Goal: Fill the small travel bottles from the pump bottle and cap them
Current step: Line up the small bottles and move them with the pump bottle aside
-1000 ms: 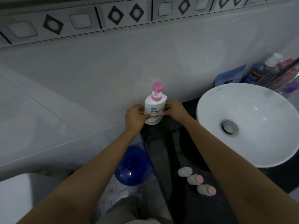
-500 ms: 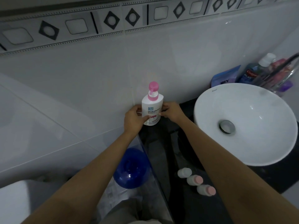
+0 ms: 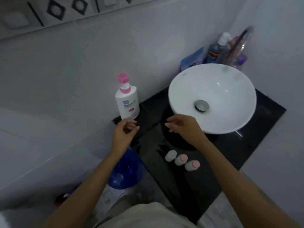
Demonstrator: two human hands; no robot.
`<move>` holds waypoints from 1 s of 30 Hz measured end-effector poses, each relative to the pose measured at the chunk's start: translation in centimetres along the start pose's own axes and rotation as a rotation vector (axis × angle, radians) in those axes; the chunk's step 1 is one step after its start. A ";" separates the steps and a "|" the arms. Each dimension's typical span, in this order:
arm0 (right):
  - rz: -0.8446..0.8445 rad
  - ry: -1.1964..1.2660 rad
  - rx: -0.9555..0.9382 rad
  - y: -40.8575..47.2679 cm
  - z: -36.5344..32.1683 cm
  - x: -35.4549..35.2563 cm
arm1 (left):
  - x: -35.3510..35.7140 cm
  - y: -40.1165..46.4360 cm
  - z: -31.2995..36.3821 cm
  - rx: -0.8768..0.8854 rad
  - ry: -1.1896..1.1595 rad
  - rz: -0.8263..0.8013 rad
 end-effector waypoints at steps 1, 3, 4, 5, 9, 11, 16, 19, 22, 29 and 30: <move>0.054 -0.009 0.013 -1.9 1.1 -0.6 | 1.1 -0.8 0.5 0.018 -0.003 -0.123; 0.120 -0.041 0.055 -4.7 3.6 -1.3 | 3.4 -2.1 1.1 0.070 0.031 -0.363; 0.117 -0.076 0.089 -5.6 4.9 -1.4 | 4.5 -2.7 1.2 0.099 0.055 -0.470; 0.092 -0.133 0.123 -6.2 6.1 -1.3 | 5.6 -3.2 1.3 0.116 0.083 -0.568; 0.017 -0.395 0.131 -7.1 9.2 0.1 | 8.5 -4.5 0.7 0.128 0.177 -0.770; 0.028 -0.517 0.097 -7.1 9.9 1.0 | 9.2 -4.8 0.3 0.128 0.206 -0.782; 0.073 -0.669 0.075 -7.1 10.7 2.0 | 10.1 -5.6 0.3 0.168 0.249 -0.772; 0.085 -0.667 0.071 -7.4 10.8 2.1 | 10.3 -5.9 0.4 0.186 0.244 -0.760; 0.143 -0.673 0.012 -7.6 10.6 1.8 | 10.1 -6.2 0.7 0.187 0.234 -0.726; 0.167 -0.465 -0.150 -4.6 4.9 1.8 | 4.9 -3.2 1.2 0.064 0.210 -0.350; 0.141 -0.425 -0.155 -3.8 3.8 2.0 | 3.9 -2.6 1.2 0.042 0.216 -0.295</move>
Point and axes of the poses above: each hand's wrist, its own y-axis towards the middle knuckle, its own x-axis out of the palm, z = x × y, the point moved 2 cm from there along y, towards the middle knuckle, and after that the axes turned 7 degrees about x, right-handed, at the moved point
